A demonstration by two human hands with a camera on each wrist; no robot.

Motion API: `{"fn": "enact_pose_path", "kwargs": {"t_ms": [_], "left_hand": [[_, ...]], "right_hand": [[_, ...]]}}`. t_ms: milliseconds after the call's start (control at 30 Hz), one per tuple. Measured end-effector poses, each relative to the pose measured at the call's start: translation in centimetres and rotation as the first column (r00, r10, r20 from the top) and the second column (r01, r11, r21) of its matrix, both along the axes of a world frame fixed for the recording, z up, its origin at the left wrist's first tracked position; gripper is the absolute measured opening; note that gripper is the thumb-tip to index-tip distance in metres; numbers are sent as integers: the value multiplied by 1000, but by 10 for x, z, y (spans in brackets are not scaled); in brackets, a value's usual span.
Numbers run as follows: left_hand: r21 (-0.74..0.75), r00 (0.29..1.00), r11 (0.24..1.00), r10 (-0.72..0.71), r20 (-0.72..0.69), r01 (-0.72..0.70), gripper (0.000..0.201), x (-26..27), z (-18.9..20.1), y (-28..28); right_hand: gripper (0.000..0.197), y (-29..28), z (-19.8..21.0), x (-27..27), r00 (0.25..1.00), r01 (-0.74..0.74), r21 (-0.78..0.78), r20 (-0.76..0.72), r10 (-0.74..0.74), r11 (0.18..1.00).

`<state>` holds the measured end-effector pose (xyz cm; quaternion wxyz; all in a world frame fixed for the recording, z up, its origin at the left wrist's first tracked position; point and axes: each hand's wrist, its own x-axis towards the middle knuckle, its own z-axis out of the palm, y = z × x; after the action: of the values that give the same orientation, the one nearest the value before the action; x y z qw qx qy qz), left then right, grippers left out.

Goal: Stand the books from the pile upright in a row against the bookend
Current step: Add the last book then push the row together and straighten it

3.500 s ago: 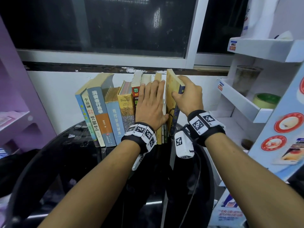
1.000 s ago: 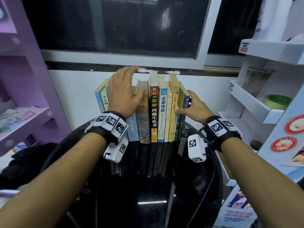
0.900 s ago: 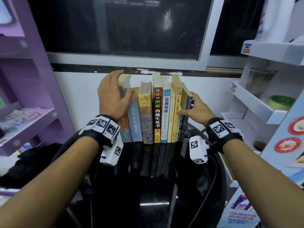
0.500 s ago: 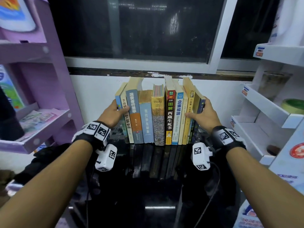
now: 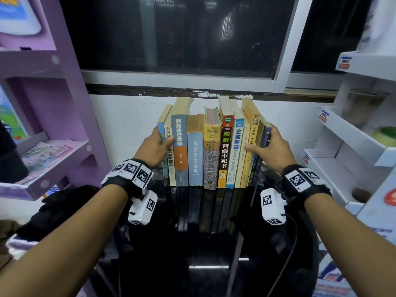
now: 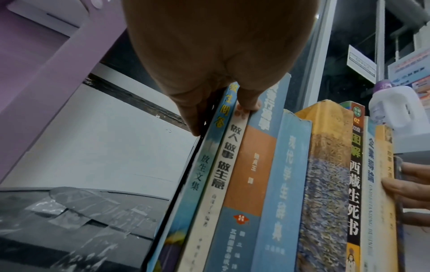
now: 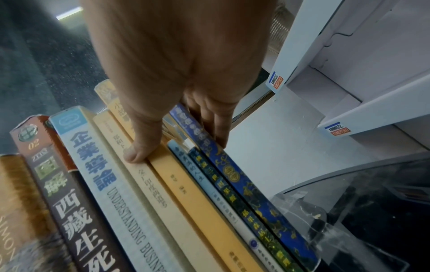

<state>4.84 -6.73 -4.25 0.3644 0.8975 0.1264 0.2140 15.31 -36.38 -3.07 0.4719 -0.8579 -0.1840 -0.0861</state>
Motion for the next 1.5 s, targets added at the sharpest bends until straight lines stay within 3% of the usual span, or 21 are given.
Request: {"fn": "enact_pose_path", "kwargs": {"t_ms": [500,933,1300,1500], "left_hand": [[117,999,992,54,4,-55,43,7,2,-15],[93,997,993,62,49,-66,41,0,-4,-12],[134,998,990,43,-35,-38,45,-4,4,-8],[60,998,998,-1,-64,5,49,-11,8,-3]], "right_hand": [[62,-10,0,7,1000,-7,-14,29,7,1000],[62,-3,-5,12,997,-40,-9,64,41,999],[62,-2,-3,3,999,-22,-25,32,23,999],[58,-10,7,-8,998,-58,-97,-26,56,994]]}}
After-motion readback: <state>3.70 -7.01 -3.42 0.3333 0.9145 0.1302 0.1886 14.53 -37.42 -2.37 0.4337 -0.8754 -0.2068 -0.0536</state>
